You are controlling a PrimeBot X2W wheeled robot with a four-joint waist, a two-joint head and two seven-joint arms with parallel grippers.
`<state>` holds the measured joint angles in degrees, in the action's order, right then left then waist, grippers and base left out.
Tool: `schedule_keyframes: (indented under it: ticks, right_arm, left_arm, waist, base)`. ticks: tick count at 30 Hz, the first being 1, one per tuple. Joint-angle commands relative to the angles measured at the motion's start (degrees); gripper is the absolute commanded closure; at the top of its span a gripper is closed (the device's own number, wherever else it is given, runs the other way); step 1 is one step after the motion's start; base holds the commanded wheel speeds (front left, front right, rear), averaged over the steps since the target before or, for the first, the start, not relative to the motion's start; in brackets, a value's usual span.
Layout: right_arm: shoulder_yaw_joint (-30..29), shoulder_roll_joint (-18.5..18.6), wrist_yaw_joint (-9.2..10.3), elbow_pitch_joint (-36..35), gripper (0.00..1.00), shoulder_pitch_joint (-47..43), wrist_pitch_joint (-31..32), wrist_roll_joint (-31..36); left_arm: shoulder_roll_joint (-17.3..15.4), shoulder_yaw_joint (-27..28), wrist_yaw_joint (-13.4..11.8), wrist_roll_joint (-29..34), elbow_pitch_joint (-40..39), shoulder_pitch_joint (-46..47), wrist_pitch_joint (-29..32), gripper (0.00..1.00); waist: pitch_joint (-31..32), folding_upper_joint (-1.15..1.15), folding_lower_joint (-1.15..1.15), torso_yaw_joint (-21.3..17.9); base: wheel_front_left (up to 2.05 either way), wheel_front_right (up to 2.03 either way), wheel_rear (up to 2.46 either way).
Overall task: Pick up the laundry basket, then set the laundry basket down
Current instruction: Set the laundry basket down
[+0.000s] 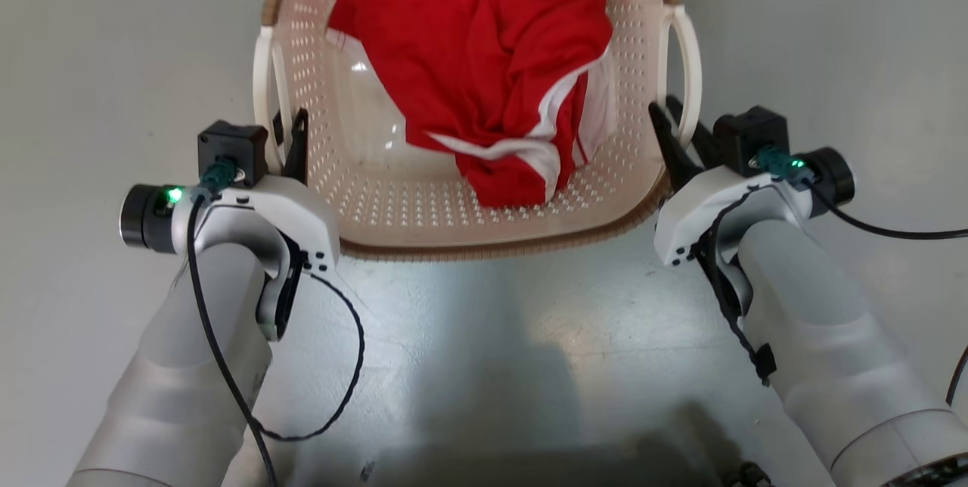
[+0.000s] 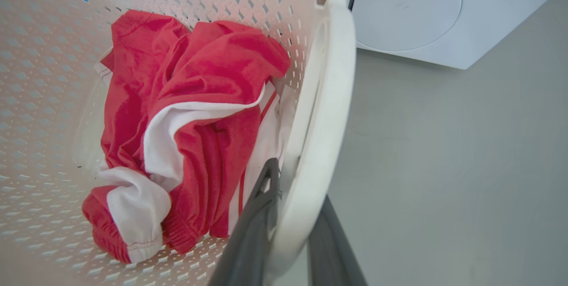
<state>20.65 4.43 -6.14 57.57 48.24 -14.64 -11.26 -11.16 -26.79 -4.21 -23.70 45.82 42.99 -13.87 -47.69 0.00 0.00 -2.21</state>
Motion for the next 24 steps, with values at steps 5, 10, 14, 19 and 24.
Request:
schedule_keyframes:
  ticks: [5,10,14,19,24]
  right_arm:
    - [-2.6,-1.6,-1.35,-5.4,1.00,-3.4,-0.3,4.5]
    - [-5.1,-1.6,-1.35,-7.1,1.00,-4.4,-0.4,6.5]
    - [-5.9,-1.6,-1.35,-7.3,1.00,-4.9,-0.4,6.9]
    - [-6.2,-1.6,-1.35,-7.0,1.00,-5.2,-0.4,6.9]
    - [-6.2,-1.6,-1.35,-6.6,1.00,-5.1,-0.4,6.6]
  left_arm:
    - [0.2,4.1,2.9,4.1,-2.7,1.6,-1.1,1.00]
    - [1.1,7.2,4.9,7.0,-2.0,2.0,-1.1,1.00]
    - [1.7,8.7,5.9,8.7,-1.2,2.1,-1.1,1.00]
    - [2.4,10.0,7.2,10.3,0.4,2.4,-1.1,1.00]
    - [3.2,10.9,7.9,11.5,2.1,2.8,-1.1,1.00]
  waist:
    - [-3.4,0.00,0.00,0.6]
    - [-4.5,0.00,0.00,0.3]
    - [-4.7,0.00,0.00,0.2]
    - [-4.9,0.00,0.00,0.0]
    - [-5.1,0.00,0.00,0.1]
  base:
    - [0.00,0.00,0.00]
    - [0.00,0.00,0.00]
    - [0.00,0.00,0.00]
    - [0.00,0.00,0.00]
    - [0.00,0.00,0.00]
